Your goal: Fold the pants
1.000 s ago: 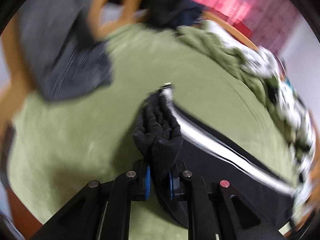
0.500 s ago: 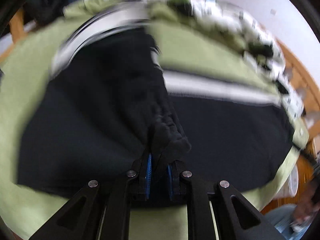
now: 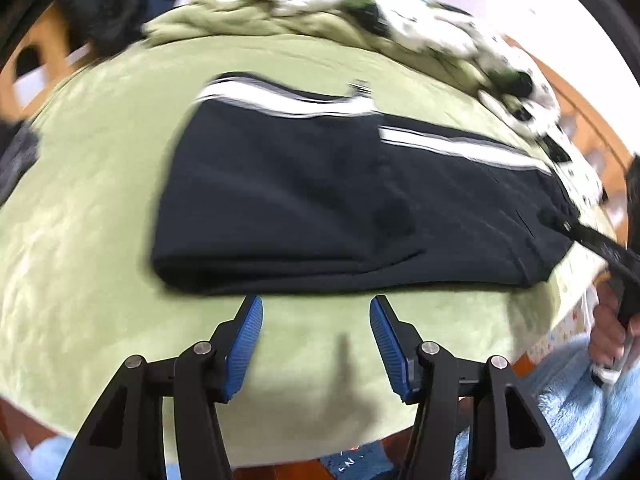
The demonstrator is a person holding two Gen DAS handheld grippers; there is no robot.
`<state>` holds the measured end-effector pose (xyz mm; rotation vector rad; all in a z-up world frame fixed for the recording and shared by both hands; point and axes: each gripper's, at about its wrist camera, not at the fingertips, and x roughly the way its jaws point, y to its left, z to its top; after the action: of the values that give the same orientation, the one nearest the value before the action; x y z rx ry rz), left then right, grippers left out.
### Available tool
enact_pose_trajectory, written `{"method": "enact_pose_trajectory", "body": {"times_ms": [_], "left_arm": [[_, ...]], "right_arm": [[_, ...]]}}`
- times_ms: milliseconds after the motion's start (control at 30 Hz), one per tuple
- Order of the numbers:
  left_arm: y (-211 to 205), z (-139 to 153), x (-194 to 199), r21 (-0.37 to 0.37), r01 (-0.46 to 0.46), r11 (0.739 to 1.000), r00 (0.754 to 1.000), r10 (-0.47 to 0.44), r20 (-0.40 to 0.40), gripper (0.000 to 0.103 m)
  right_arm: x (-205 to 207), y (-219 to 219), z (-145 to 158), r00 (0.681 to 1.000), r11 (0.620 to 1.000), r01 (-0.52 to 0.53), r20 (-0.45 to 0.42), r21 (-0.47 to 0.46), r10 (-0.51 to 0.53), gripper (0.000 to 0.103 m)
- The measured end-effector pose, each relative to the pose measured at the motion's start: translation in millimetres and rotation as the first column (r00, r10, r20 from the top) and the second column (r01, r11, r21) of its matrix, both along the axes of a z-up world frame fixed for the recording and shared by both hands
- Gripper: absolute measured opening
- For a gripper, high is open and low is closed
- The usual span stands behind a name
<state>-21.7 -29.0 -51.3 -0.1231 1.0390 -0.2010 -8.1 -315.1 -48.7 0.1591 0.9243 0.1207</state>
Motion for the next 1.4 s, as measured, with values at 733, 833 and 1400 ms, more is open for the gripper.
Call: {"method": "enact_pose_trajectory", "body": {"times_ms": [733,833,1400], "left_arm": [[153.3,-60.6,-55.1,-0.329,-0.246,0.912,0.967,0.207,-0.149,0.056],[150.5,-60.1,-49.6,-0.349,-0.249,0.903,0.968,0.217,-0.129,0.056],[53.3,11.6,21.0,-0.197,-0.096,0.976,0.988,0.117,0.097,0.058]], "right_arm": [[62.1,173.3,-71.6,0.989,0.988,0.082,-0.13,0.129,-0.065,0.03],[57.7,176.6,-69.9,0.995,0.991,0.048,-0.089,0.126,-0.037,0.022],[7.2,79.4,-56.5,0.994,0.967,0.113,-0.033,0.229,-0.108,0.021]]}}
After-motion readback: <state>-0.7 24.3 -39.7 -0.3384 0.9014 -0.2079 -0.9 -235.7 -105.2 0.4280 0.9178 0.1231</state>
